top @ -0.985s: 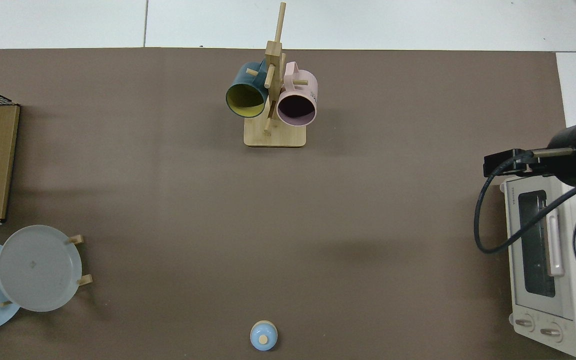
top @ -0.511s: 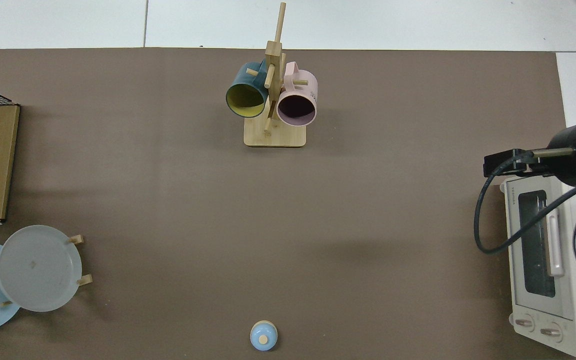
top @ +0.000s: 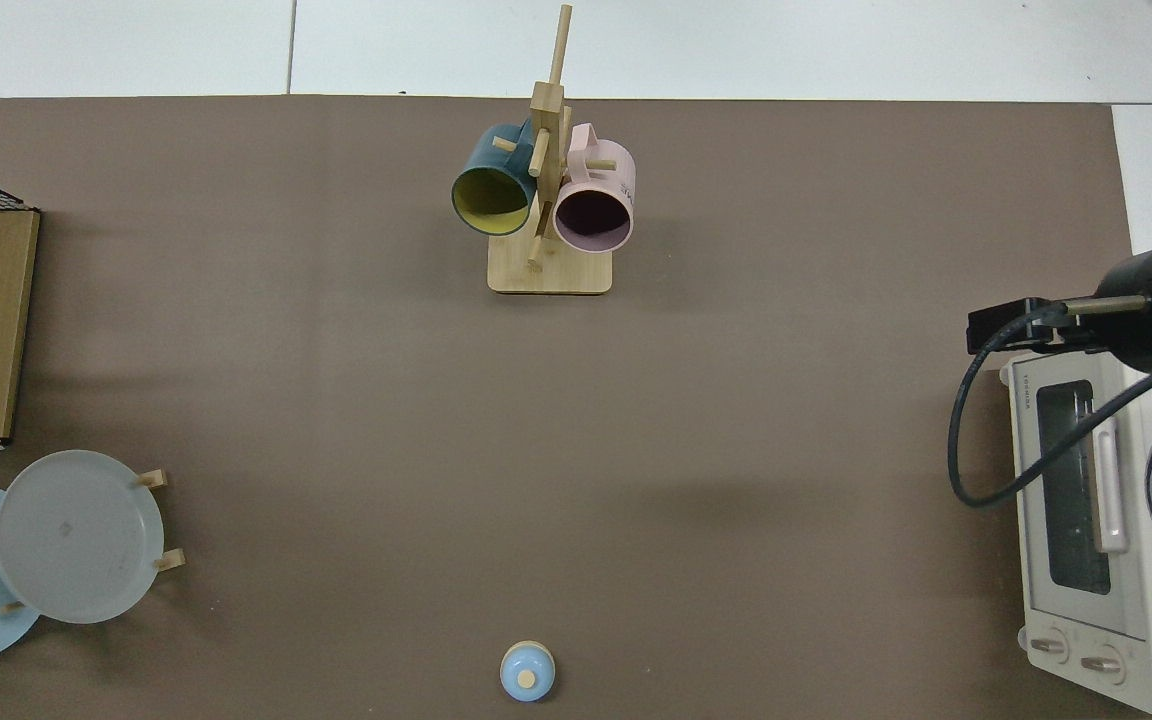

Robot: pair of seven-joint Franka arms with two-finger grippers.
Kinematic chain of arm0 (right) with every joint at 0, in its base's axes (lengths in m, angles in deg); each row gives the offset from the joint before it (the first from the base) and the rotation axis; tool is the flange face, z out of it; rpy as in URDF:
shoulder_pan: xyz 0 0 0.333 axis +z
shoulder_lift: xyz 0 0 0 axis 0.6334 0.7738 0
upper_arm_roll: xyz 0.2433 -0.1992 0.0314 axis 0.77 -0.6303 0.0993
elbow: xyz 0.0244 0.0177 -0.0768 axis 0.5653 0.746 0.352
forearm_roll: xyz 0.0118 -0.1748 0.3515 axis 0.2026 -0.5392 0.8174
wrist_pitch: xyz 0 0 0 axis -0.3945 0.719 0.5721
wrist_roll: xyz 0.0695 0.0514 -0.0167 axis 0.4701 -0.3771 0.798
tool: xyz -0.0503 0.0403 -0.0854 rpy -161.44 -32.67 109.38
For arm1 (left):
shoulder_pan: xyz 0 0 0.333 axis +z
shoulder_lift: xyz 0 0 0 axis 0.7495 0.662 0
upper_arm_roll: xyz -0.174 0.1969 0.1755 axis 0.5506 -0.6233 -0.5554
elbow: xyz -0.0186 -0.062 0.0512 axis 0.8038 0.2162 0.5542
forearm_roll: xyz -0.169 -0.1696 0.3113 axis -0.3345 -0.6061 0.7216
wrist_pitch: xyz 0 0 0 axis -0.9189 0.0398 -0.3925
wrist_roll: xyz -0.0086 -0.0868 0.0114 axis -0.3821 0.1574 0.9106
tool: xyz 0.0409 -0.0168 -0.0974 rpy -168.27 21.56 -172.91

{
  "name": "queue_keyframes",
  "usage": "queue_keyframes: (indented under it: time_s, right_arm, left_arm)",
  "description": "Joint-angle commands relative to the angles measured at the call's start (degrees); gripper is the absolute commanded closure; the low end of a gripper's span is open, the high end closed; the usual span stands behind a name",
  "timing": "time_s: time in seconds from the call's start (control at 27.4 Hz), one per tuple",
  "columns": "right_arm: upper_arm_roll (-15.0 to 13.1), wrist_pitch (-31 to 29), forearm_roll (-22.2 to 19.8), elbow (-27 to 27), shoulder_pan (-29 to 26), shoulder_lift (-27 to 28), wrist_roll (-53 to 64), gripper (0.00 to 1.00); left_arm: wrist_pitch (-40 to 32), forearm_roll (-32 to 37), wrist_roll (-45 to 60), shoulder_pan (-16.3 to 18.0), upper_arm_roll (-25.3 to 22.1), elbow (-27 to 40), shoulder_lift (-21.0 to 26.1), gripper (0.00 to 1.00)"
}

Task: Put markers into pen holder

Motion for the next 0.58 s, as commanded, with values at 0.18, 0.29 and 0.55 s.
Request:
queue_keyframes:
  time_s: [0.18, 0.29, 0.55]
  right_arm:
    - [0.72, 0.33, 0.36, -0.56, -0.94, 0.05, -0.9, 0.0]
    - [0.72, 0.33, 0.36, -0.48, -0.94, 0.05, -0.9, 0.0]
    - [0.72, 0.33, 0.36, -0.56, -0.94, 0.05, -0.9, 0.0]
  left_arm:
    - [-4.12, -6.67, -0.69, 0.56, 1.25, -2.7, -0.88, 0.0]
    - [-4.91, -7.98, 1.24, -0.15, 1.69, -3.58, -1.67, 0.0]
    - [-12.28, -13.61, 19.85, -0.15, 5.72, -4.72, -3.96, 0.0]
